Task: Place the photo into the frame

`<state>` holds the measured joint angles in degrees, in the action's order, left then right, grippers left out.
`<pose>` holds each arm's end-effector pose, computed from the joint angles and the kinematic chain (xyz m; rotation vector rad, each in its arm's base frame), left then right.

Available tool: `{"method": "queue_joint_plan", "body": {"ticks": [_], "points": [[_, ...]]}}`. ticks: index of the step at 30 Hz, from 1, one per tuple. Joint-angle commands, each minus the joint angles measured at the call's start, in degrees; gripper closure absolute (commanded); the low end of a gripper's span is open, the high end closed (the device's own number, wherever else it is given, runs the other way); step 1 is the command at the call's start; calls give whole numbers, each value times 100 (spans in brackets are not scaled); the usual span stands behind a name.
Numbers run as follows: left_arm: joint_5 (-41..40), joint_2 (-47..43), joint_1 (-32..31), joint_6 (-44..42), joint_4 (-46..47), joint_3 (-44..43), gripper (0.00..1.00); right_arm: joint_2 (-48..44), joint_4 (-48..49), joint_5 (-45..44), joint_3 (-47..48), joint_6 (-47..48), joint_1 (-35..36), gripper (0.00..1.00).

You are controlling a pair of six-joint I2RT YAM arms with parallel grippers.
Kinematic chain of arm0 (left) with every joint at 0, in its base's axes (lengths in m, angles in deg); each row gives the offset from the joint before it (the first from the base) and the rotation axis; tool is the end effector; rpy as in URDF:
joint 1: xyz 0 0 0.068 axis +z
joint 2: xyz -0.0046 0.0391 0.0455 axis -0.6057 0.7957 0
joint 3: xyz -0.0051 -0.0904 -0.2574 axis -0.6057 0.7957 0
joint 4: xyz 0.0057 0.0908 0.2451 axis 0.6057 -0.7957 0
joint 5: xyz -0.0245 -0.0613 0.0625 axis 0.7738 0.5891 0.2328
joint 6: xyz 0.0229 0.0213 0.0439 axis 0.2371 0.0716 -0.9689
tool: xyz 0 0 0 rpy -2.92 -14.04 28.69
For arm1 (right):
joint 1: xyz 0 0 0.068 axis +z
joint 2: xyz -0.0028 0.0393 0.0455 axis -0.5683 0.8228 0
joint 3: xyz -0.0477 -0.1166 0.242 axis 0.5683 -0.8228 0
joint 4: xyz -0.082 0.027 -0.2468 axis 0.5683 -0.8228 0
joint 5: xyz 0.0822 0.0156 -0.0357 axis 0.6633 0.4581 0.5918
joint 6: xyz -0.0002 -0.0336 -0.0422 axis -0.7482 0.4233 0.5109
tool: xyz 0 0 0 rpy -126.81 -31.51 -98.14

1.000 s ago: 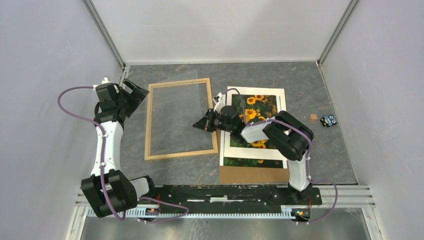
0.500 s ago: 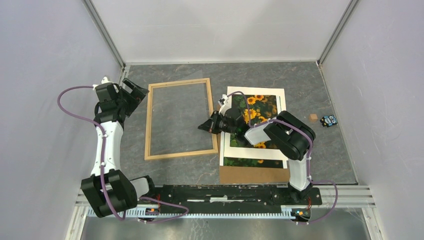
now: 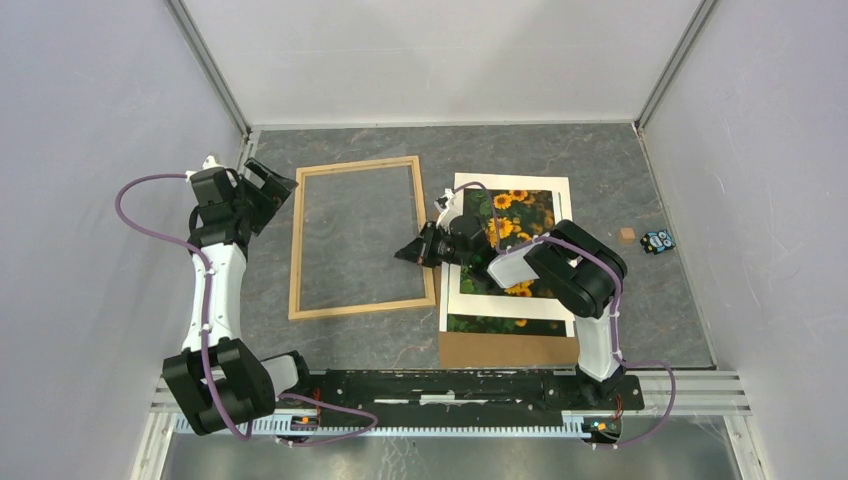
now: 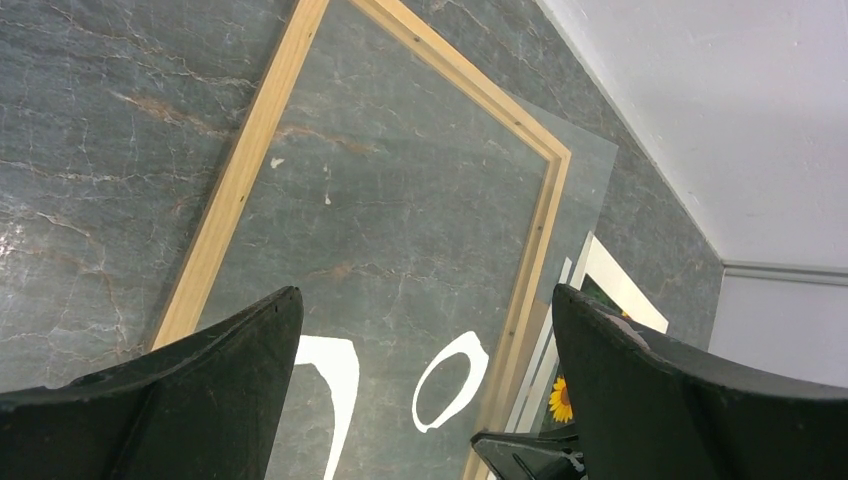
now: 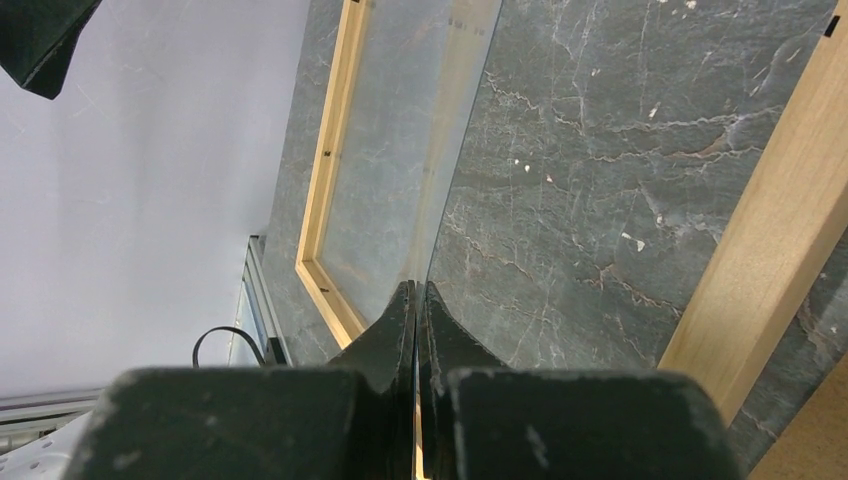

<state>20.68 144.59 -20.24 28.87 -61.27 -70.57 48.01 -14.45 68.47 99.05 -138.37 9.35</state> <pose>0.2541 0.0677 0.3106 -0.8288 1.9769 -0.4989 0.2742 0.2799 0.1264 0.0047 2.1505 1.4323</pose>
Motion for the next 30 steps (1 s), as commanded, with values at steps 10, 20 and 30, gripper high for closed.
{"method": "queue_joint_plan", "body": {"ticks": [10,20,30], "points": [[213,-15,35,-170,281,43,0,204,279,300,454,177,-41,98],[254,-7,36,-151,309,64,0,228,-107,399,703,475,-41,78],[254,-18,47,-151,311,73,0,174,-970,329,1037,988,-37,63]]}}
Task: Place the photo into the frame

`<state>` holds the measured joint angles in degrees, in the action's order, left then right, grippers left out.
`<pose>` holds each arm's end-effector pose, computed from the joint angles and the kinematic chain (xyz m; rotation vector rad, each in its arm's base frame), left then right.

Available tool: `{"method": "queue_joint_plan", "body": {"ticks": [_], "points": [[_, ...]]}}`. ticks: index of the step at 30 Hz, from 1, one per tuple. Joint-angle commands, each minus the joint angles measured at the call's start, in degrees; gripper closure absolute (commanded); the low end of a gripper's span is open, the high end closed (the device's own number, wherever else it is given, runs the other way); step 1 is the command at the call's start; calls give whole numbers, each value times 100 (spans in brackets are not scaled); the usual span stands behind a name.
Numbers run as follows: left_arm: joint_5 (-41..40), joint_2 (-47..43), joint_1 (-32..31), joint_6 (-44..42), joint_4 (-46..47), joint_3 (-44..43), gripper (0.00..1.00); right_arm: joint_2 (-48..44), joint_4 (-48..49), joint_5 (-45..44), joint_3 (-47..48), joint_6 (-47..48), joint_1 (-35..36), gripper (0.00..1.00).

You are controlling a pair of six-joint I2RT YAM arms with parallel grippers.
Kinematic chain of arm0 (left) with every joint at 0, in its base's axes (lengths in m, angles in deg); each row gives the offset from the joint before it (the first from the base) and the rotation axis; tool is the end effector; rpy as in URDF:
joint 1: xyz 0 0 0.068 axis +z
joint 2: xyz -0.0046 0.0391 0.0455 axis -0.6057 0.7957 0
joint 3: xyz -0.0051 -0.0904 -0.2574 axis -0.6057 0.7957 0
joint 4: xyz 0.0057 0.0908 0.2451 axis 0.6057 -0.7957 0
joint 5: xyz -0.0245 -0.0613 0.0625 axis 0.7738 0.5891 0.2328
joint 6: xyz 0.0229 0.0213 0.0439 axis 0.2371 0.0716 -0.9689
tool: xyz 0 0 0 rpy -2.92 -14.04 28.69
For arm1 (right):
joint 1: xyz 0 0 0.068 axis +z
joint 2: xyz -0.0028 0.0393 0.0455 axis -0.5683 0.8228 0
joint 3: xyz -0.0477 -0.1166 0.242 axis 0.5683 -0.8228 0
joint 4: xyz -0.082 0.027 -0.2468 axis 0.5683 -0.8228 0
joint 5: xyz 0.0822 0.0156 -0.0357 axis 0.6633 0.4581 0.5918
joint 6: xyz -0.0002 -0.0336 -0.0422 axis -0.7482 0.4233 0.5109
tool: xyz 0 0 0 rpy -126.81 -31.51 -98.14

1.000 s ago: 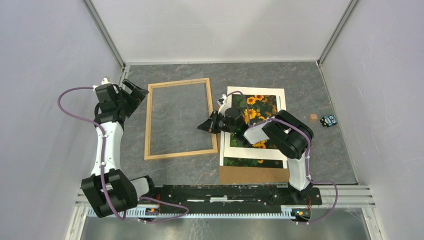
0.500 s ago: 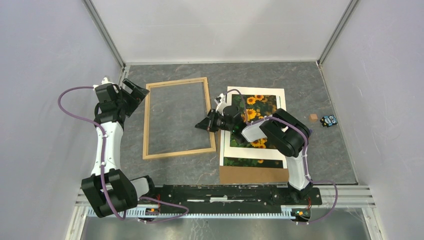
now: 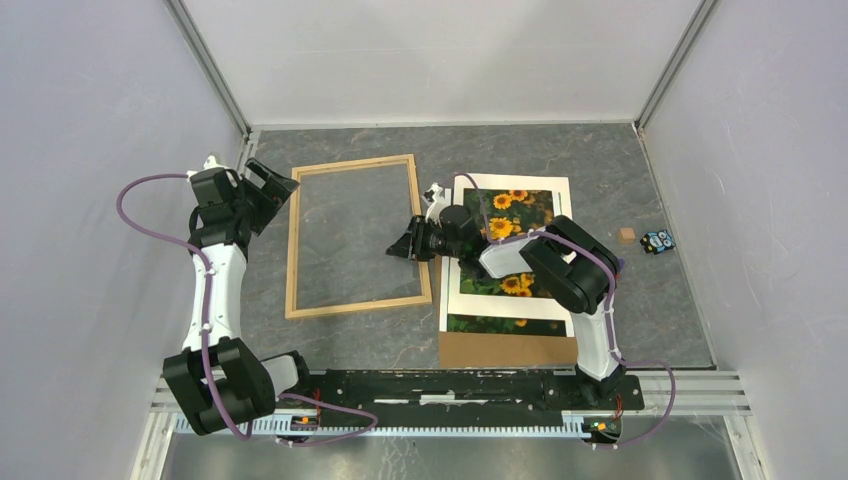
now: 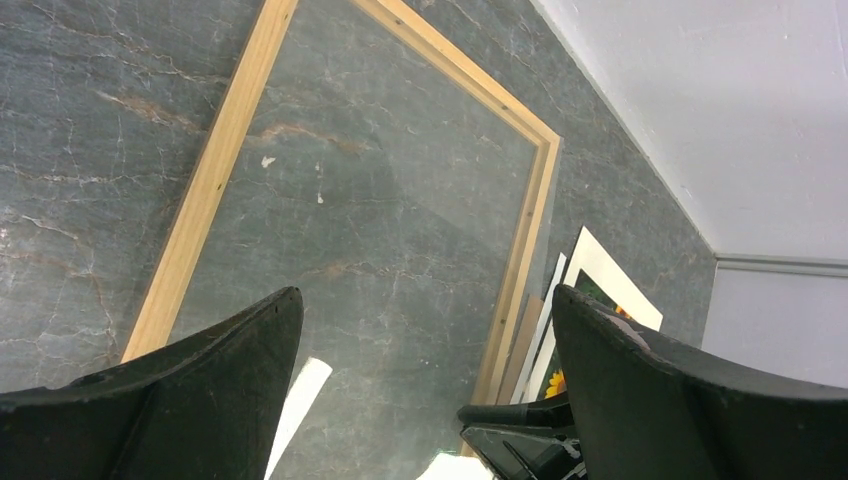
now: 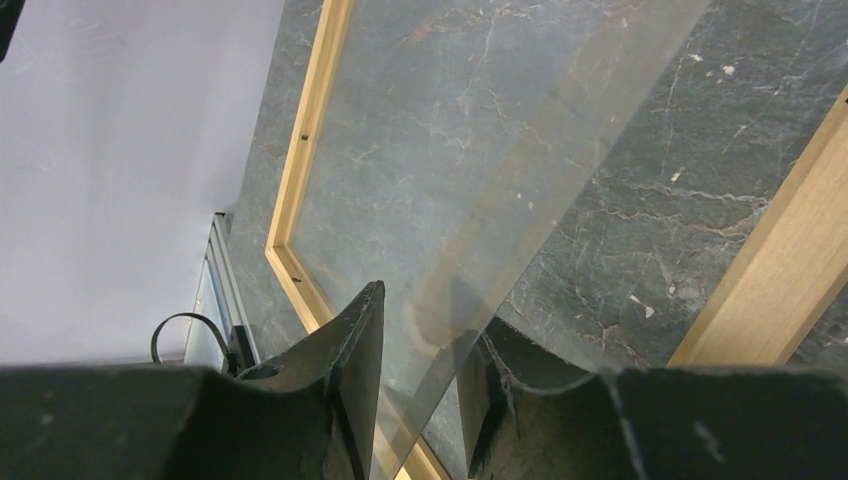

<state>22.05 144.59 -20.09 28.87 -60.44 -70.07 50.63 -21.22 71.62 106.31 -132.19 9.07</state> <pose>0.2544 0.0677 0.3090 -0.8147 1.9763 -0.5227 0.2918 0.2967 0.1310 -0.1405 2.1688 1.3967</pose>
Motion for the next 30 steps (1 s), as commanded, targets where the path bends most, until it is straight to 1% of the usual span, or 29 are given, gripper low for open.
{"method": "queue_joint_plan", "body": {"ticks": [1,5,12,16,18,27,30], "points": [[120,-21,29,-147,225,22,0,-101,-363,-5,344,427,-11,61],[124,-24,39,-150,226,26,0,-156,-746,-92,470,670,-11,54],[155,-23,54,-139,224,31,0,-446,-1787,-490,729,1400,-18,36],[172,-9,72,-140,230,40,0,-710,-2312,-809,835,1843,-4,30],[183,-23,83,-127,266,56,0,-849,-2443,-898,833,1980,7,28],[234,-28,94,-112,278,101,0,-1071,-2648,-995,793,2182,41,27],[236,-7,101,-107,326,119,0,-1290,-2805,-1189,757,2352,64,26]]}}
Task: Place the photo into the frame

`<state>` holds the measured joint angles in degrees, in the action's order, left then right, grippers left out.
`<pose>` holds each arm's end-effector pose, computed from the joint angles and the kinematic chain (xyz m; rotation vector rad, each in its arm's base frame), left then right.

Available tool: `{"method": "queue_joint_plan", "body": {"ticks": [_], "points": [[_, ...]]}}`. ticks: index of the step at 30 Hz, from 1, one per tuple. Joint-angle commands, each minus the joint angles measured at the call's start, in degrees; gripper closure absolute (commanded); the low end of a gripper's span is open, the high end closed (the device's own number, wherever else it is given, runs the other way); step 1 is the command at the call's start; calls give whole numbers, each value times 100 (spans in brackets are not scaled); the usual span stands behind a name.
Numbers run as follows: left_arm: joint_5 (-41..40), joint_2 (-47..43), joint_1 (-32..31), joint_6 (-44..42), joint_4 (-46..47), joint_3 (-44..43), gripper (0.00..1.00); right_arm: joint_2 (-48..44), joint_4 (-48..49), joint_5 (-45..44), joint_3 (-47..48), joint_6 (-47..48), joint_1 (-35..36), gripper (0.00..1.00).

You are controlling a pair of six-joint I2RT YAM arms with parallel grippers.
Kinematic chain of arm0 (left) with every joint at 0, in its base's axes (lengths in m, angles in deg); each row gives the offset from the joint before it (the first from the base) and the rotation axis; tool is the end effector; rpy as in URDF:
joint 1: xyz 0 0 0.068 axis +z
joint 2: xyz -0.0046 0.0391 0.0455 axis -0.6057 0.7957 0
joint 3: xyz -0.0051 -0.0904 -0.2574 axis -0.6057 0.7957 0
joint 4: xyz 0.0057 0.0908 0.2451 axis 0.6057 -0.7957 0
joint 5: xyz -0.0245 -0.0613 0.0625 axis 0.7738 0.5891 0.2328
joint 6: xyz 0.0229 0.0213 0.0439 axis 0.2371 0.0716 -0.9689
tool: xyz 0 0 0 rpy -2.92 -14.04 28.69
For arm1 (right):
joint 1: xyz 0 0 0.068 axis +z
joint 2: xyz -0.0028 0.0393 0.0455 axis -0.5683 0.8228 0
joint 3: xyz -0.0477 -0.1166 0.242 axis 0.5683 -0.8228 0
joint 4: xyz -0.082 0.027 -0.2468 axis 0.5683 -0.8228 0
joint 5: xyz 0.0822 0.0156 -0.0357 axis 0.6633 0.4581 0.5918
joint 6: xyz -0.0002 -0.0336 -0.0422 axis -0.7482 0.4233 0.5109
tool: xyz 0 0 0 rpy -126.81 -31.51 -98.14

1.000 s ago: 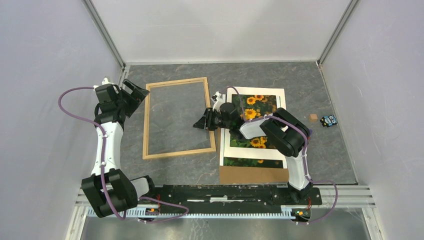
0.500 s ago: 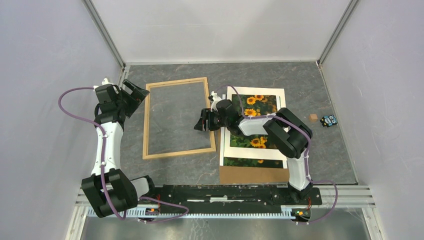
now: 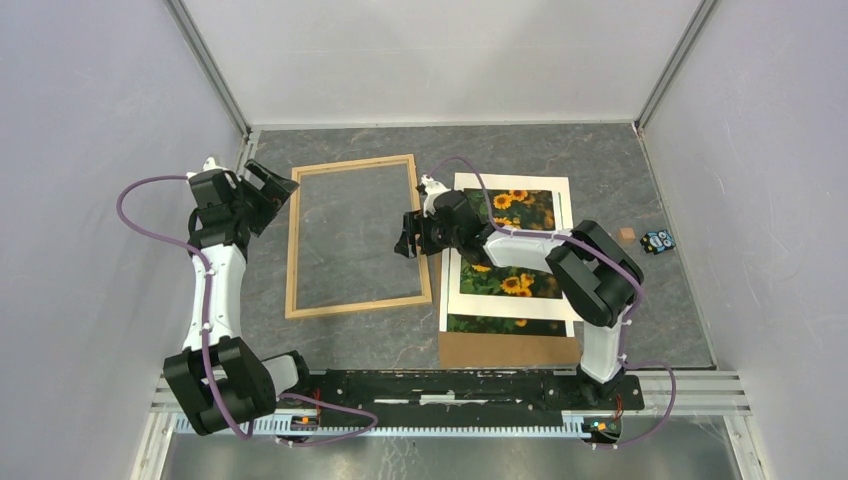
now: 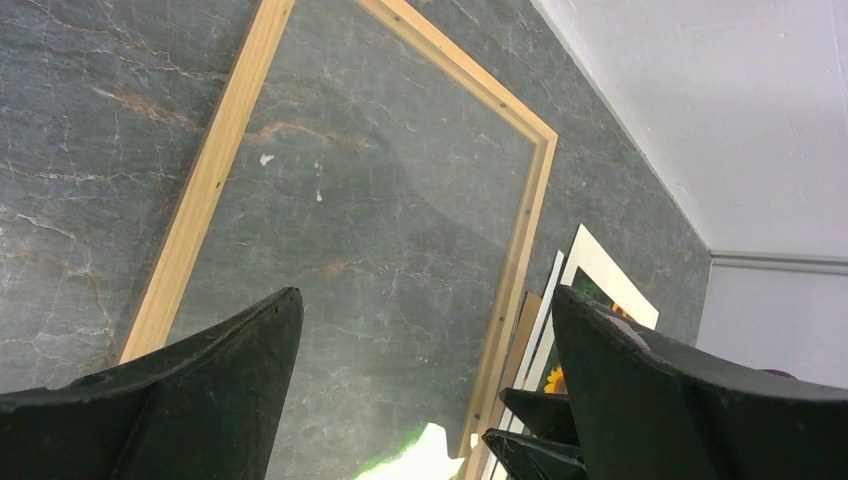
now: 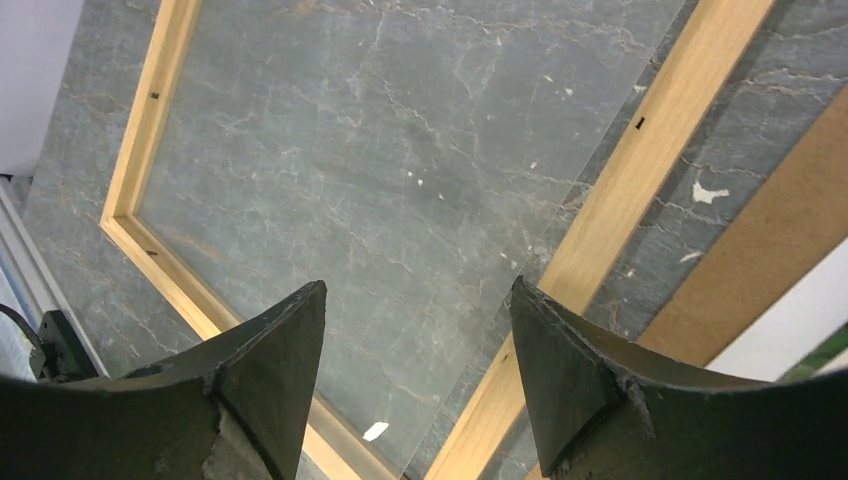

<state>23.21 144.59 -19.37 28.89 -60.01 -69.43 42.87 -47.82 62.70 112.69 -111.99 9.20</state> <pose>0.2534 0.0701 0.3060 -0.8177 1.9775 -0.5371 0.2932 0.2919 0.1714 -0.3858 2.2442 0.9606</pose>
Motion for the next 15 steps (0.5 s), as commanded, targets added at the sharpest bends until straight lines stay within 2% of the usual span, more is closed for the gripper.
{"method": "queue_joint_plan", "body": {"ticks": [1,5,8,11,15], "points": [[92,8,44,-98,284,56,0,-621,-191,-402,82,391,63,25],[234,125,109,-27,320,83,0,-936,-197,-839,-128,615,99,17],[4,172,127,-75,289,126,0,-916,-158,-762,-122,693,99,12],[-379,336,277,-128,197,115,0,-751,-53,-655,-57,749,89,10],[-250,859,520,32,300,161,0,-461,-153,-565,148,812,34,10]]}}
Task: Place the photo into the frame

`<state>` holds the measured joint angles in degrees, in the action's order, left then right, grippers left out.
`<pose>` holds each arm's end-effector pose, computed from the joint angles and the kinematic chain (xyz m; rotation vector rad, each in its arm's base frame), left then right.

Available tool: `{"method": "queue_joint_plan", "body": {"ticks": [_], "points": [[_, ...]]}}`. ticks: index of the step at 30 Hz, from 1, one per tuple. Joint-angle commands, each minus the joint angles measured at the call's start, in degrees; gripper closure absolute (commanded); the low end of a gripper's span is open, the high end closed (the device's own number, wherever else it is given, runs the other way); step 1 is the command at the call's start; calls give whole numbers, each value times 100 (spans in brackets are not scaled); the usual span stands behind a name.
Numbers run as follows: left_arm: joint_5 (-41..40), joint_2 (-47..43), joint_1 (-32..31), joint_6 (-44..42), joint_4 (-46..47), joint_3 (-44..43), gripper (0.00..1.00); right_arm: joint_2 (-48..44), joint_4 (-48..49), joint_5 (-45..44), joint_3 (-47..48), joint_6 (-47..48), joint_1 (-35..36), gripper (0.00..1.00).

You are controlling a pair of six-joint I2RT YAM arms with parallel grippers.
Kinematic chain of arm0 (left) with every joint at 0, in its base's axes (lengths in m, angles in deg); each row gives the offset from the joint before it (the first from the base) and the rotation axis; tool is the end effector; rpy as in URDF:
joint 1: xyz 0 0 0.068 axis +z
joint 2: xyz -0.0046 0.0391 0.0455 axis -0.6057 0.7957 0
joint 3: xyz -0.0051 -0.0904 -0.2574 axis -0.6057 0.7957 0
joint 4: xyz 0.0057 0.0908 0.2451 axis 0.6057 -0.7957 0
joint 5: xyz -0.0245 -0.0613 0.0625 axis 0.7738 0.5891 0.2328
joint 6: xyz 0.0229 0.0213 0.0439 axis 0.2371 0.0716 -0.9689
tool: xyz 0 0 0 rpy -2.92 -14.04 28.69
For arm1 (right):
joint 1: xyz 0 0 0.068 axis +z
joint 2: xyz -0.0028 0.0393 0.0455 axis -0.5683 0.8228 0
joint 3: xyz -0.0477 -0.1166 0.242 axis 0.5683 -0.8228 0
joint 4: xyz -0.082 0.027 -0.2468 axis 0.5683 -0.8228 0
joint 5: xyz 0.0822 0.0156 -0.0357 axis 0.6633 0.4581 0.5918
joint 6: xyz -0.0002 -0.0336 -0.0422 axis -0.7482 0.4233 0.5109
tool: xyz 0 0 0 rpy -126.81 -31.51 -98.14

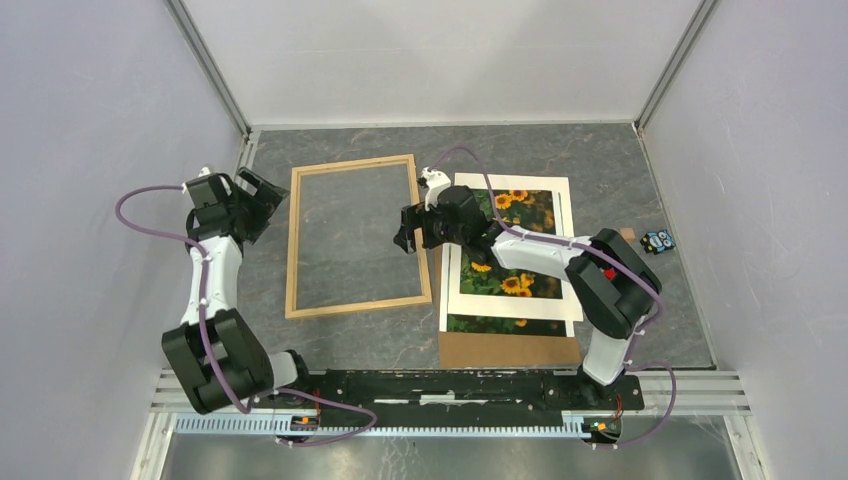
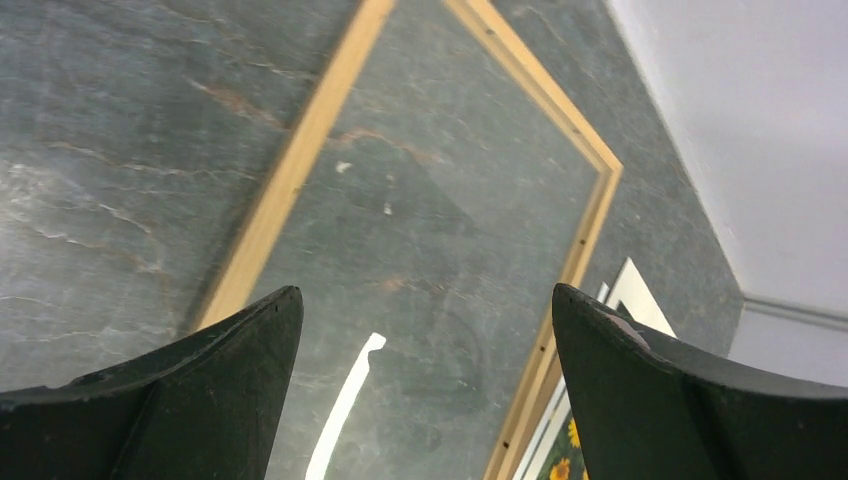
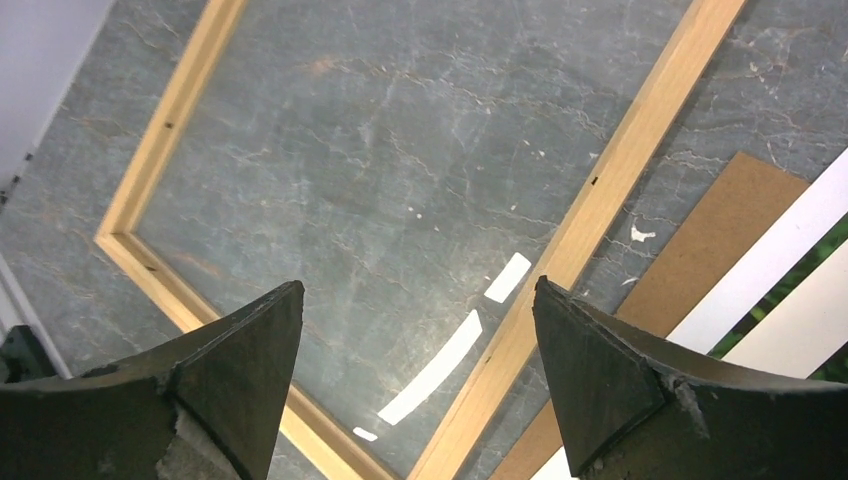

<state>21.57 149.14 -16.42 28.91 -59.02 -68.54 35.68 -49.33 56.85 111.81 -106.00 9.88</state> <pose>0.2628 0.0891 0.2822 -0.9289 2.0078 -0.4786 0.2826 0.2834 0.2123 -0.4335 2.1072 0.8482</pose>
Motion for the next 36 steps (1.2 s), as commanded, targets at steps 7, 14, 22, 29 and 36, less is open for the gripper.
{"method": "queue_joint_plan", "body": {"ticks": [7,14,22,29,36], "points": [[149,1187,499,222,451,185,0,482,14,53,272,246,-382,7],[518,1843,571,334,490,159,0,1300,367,930,737,-252,-946,8],[355,1651,255,497,679,52,0,1955,475,1293,1480,-524,-1104,27],[5,2400,-832,961,1582,-1043,0,2335,462,1290,1698,-759,-1114,37],[-132,4338,-1789,1065,2423,-3160,0,2500,647,1430,1750,-969,-1129,47]]}}
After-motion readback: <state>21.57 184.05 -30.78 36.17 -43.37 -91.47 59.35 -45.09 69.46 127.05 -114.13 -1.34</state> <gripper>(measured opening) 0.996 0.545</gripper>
